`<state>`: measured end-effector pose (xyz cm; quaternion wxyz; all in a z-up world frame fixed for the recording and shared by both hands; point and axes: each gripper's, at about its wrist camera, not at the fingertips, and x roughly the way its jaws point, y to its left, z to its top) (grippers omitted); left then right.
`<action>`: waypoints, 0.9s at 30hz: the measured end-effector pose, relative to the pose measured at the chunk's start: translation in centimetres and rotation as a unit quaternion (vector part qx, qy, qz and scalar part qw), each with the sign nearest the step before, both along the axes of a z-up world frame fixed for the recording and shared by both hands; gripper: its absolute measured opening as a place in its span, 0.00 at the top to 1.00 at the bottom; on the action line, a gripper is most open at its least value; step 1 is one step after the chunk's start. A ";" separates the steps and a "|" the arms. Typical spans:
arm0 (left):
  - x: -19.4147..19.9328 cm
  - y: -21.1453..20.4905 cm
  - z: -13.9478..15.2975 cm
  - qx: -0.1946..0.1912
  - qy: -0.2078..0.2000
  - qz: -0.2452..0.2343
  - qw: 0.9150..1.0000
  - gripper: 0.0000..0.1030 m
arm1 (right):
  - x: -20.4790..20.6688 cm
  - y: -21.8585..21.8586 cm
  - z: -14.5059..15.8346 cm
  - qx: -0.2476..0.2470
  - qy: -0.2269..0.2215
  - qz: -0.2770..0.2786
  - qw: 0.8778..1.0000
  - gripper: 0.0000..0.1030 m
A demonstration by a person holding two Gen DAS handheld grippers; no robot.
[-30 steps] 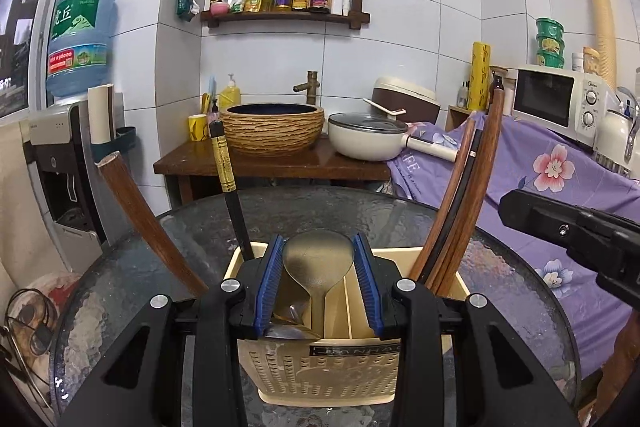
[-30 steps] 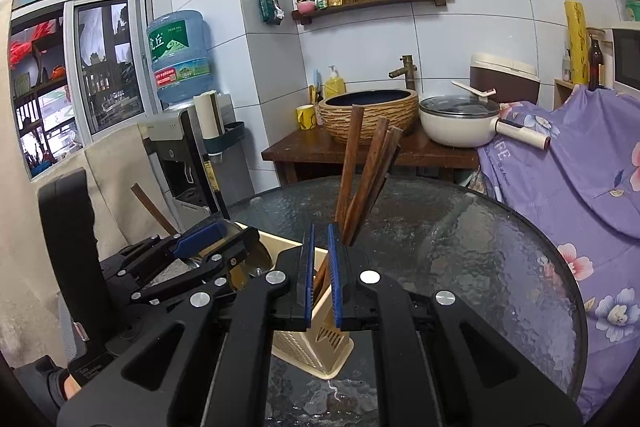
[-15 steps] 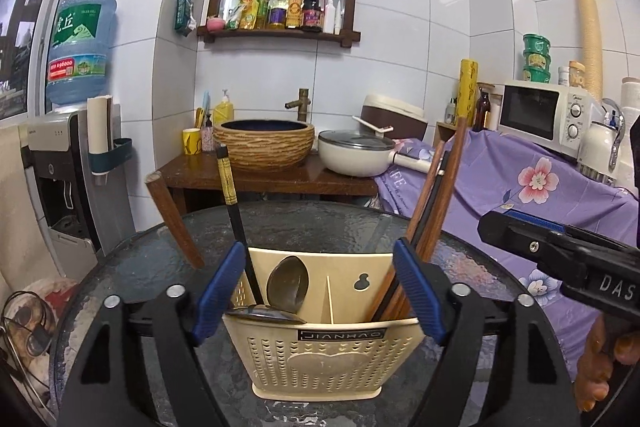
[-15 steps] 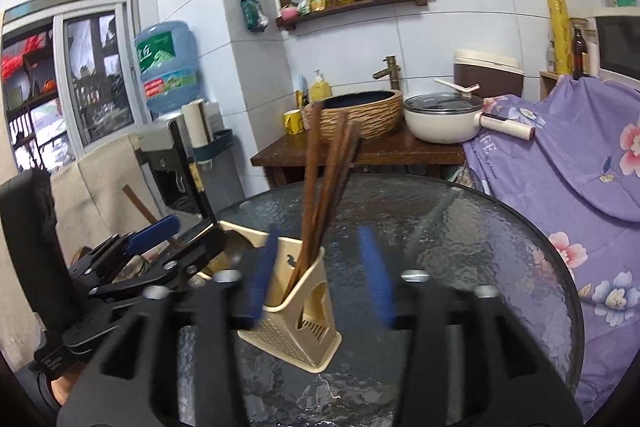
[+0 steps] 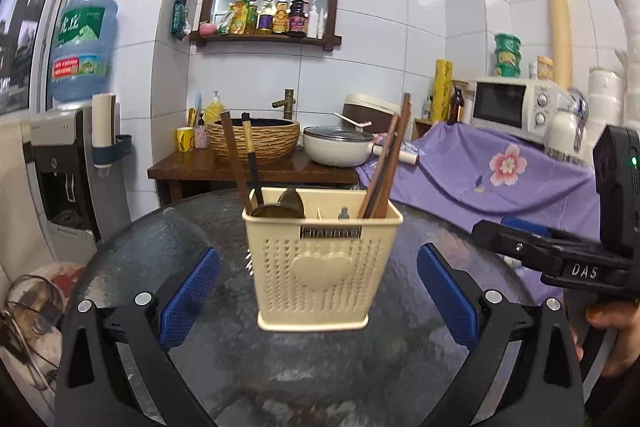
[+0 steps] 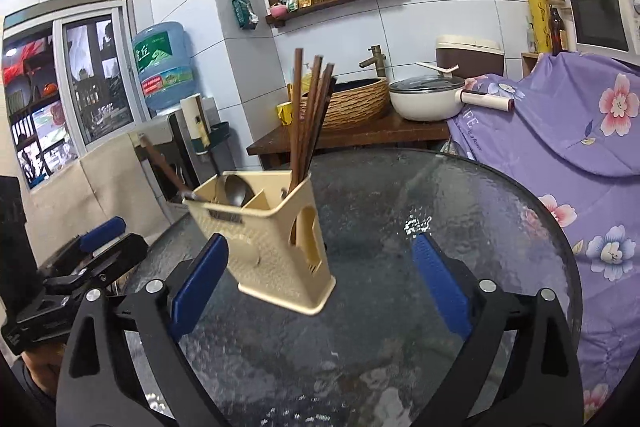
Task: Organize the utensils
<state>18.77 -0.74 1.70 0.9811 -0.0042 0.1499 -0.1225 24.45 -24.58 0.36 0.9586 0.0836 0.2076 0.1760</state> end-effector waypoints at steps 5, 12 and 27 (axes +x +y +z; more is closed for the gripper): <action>-4.2 0.7 -1.3 0.023 -0.015 0.024 0.999 0.06 | -4.6 2.1 -1.2 -0.036 -0.029 0.005 0.999 0.05; -9.6 2.7 -2.8 0.007 -0.007 0.054 0.999 0.06 | -11.4 3.5 -1.5 -0.048 -0.081 0.016 0.995 0.05; -16.3 2.7 -2.2 0.015 -0.036 0.067 0.997 0.06 | -21.2 3.7 -1.5 -0.058 -0.153 0.029 0.986 0.05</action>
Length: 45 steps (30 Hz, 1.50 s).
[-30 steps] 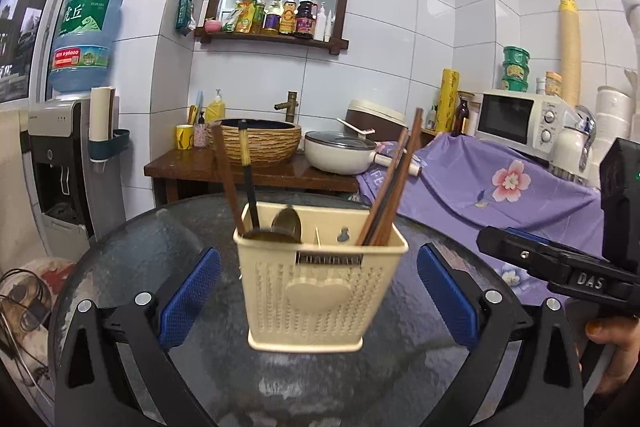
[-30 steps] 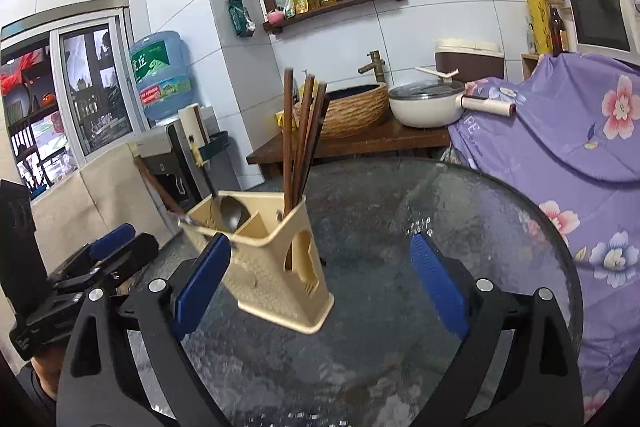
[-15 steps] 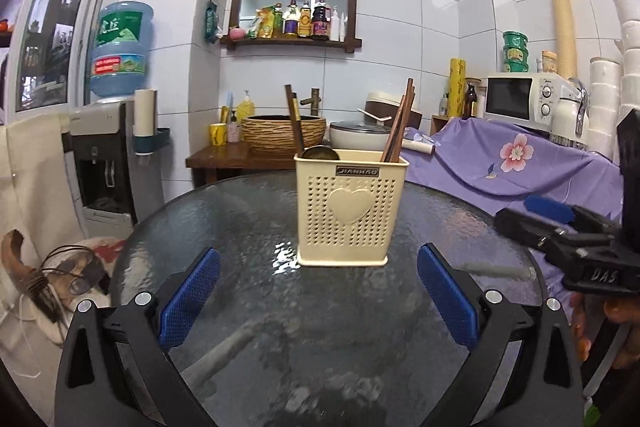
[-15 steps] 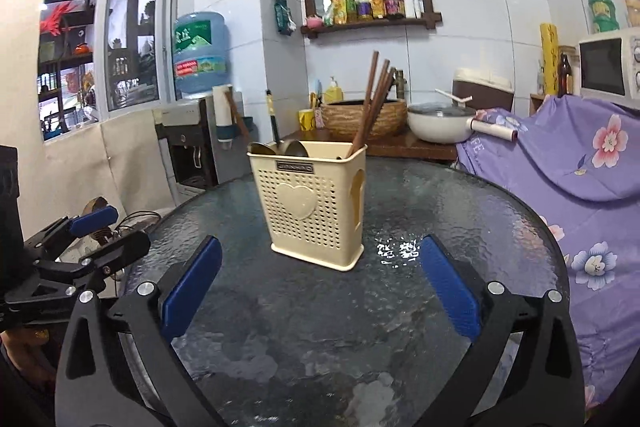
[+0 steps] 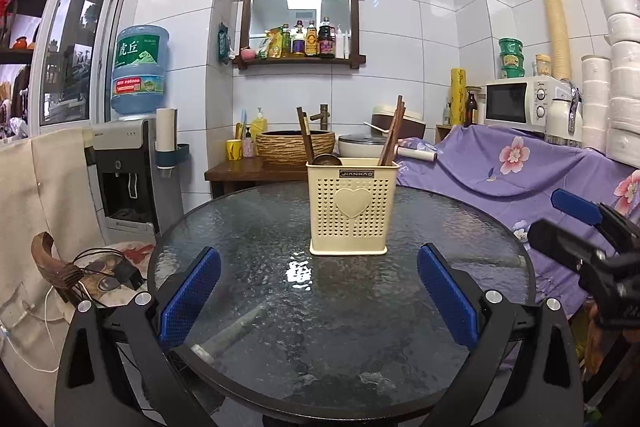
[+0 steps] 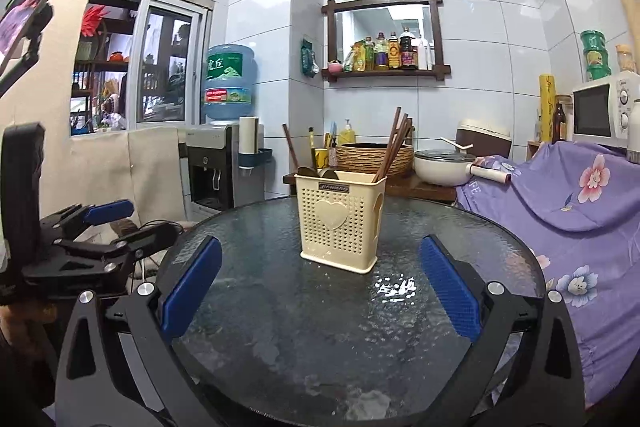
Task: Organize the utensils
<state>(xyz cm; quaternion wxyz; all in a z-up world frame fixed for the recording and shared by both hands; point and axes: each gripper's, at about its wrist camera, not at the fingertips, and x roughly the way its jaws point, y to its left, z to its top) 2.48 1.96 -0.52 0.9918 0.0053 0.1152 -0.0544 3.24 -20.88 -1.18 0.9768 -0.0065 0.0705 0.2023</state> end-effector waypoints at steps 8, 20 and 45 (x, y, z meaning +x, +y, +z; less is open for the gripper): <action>-0.4 -0.4 0.0 -0.011 -0.003 -0.009 1.000 0.06 | -1.0 -0.1 0.3 0.000 -0.011 0.000 1.000 0.05; -0.6 0.0 0.3 -0.011 -0.004 -0.003 1.000 0.06 | -0.7 -0.5 0.4 0.001 -0.007 -0.004 1.000 0.05; -1.0 0.2 0.5 -0.014 -0.010 -0.011 1.000 0.06 | 0.0 -1.0 0.3 0.005 0.003 -0.008 1.000 0.05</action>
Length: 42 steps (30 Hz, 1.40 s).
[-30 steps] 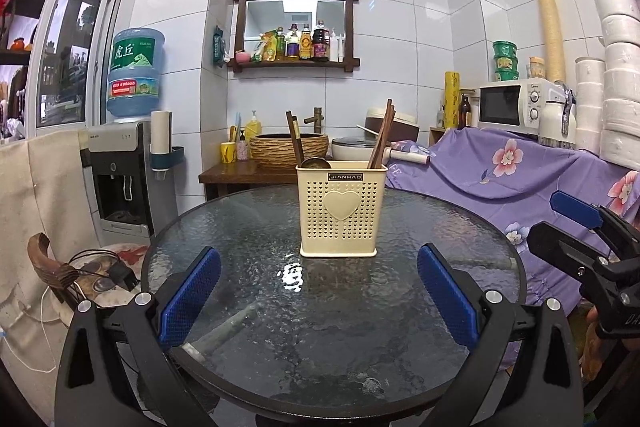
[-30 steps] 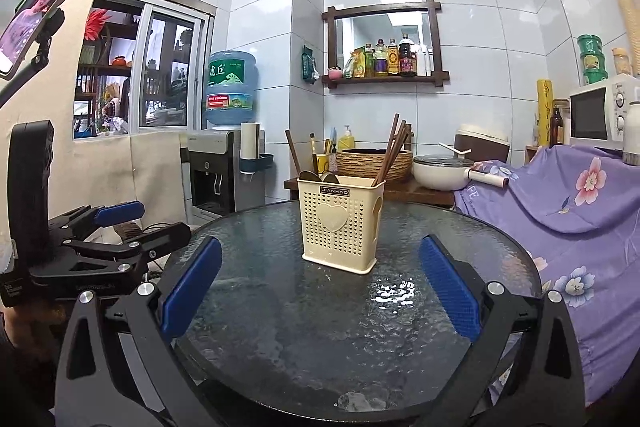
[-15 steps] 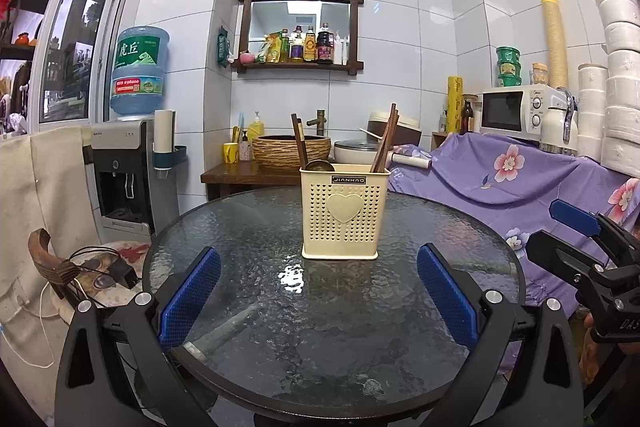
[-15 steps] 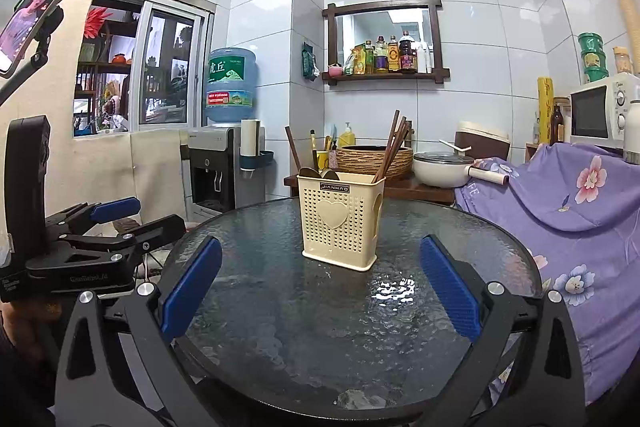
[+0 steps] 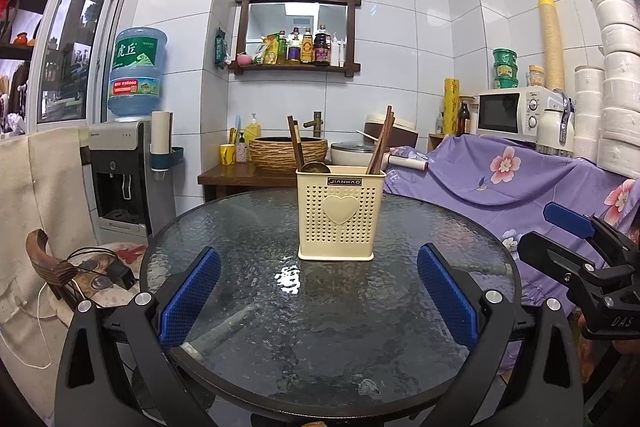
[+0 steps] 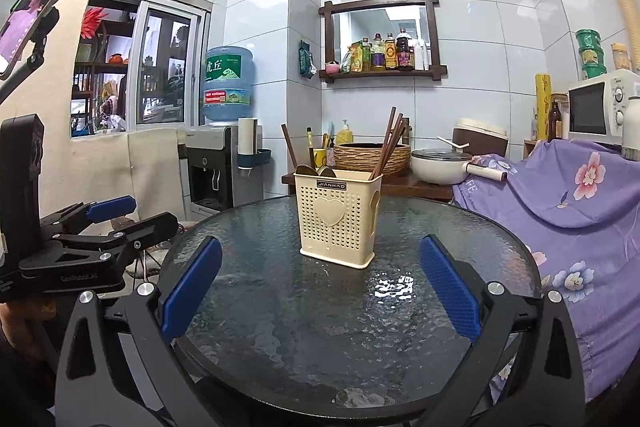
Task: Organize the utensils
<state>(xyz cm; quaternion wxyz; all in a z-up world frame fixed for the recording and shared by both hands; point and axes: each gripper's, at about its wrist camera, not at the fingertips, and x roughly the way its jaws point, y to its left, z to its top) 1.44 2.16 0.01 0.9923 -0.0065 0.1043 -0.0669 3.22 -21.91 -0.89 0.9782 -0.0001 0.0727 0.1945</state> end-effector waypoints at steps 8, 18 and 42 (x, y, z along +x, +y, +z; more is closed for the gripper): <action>0.0 0.0 0.1 -0.002 0.001 0.000 1.000 0.06 | 0.1 0.0 -0.1 0.000 0.001 0.003 1.000 0.05; 0.0 0.0 0.1 0.001 0.000 0.003 1.000 0.06 | 0.1 0.0 -0.2 0.000 0.003 0.004 1.000 0.05; 0.1 -0.1 0.1 0.011 0.004 -0.001 1.000 0.06 | 0.4 -0.1 -0.3 -0.002 0.007 0.004 1.000 0.05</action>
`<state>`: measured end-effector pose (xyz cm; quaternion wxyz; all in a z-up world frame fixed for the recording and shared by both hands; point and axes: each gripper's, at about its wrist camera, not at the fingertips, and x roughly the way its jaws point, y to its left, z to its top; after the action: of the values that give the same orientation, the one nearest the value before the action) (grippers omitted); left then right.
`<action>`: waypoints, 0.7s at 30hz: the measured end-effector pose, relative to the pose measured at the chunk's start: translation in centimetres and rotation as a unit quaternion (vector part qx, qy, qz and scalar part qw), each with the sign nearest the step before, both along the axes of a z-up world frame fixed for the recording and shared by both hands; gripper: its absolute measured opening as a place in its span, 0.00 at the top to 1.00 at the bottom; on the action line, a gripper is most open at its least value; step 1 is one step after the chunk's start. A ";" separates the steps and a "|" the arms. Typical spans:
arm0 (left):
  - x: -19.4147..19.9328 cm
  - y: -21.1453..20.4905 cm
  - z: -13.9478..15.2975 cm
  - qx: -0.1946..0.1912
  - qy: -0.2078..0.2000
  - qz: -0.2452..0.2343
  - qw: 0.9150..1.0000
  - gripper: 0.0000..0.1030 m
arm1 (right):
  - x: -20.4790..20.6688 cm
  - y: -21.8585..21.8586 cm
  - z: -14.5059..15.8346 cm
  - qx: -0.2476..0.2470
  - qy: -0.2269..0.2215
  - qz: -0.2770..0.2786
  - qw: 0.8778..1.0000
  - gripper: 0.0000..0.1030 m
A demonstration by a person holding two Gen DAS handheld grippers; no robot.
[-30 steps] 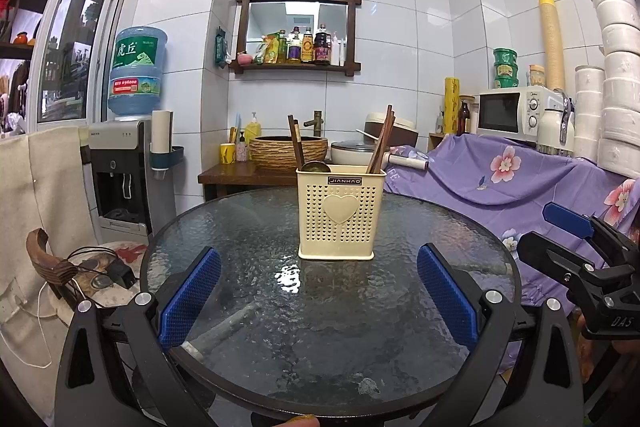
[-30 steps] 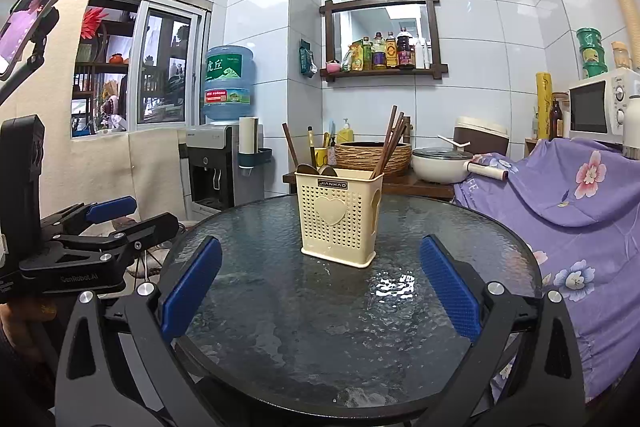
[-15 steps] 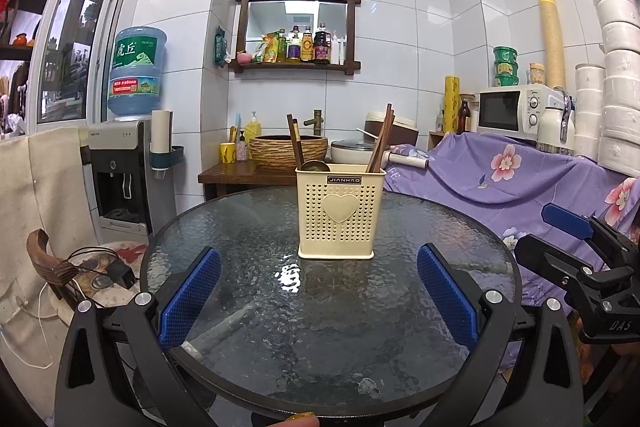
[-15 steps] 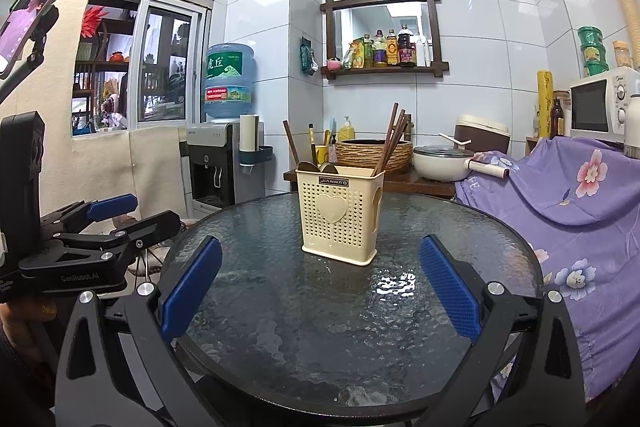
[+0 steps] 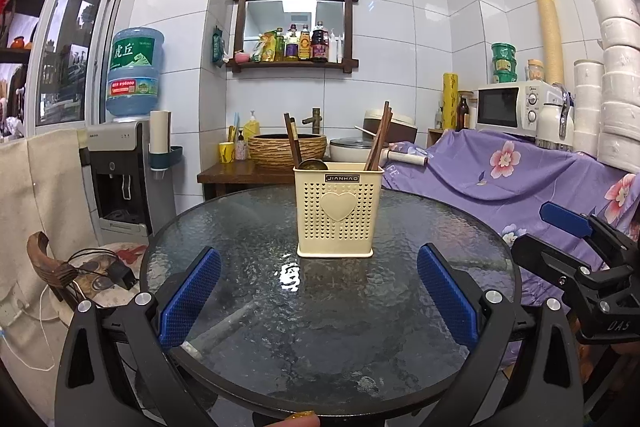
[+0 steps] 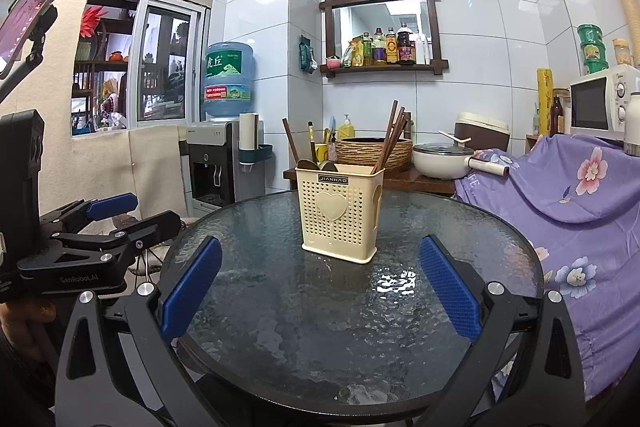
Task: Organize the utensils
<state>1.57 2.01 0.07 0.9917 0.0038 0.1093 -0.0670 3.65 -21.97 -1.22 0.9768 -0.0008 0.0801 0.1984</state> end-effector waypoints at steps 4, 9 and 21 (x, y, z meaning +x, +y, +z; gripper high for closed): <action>0.0 -0.1 0.0 0.000 0.000 -0.001 1.000 0.06 | 0.0 -0.1 -0.2 0.000 0.002 0.000 1.000 0.05; 0.0 -0.1 0.0 0.000 0.000 -0.001 1.000 0.06 | 0.0 -0.1 -0.1 0.000 0.003 0.000 1.000 0.05; 0.0 -0.1 0.0 -0.012 0.002 0.001 1.000 0.06 | 0.1 -0.4 -0.2 0.001 0.005 -0.004 1.000 0.05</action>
<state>1.58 1.95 0.10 0.9916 -0.0080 0.1105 -0.0671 3.76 -22.40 -1.46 0.9773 0.0016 0.0844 0.1941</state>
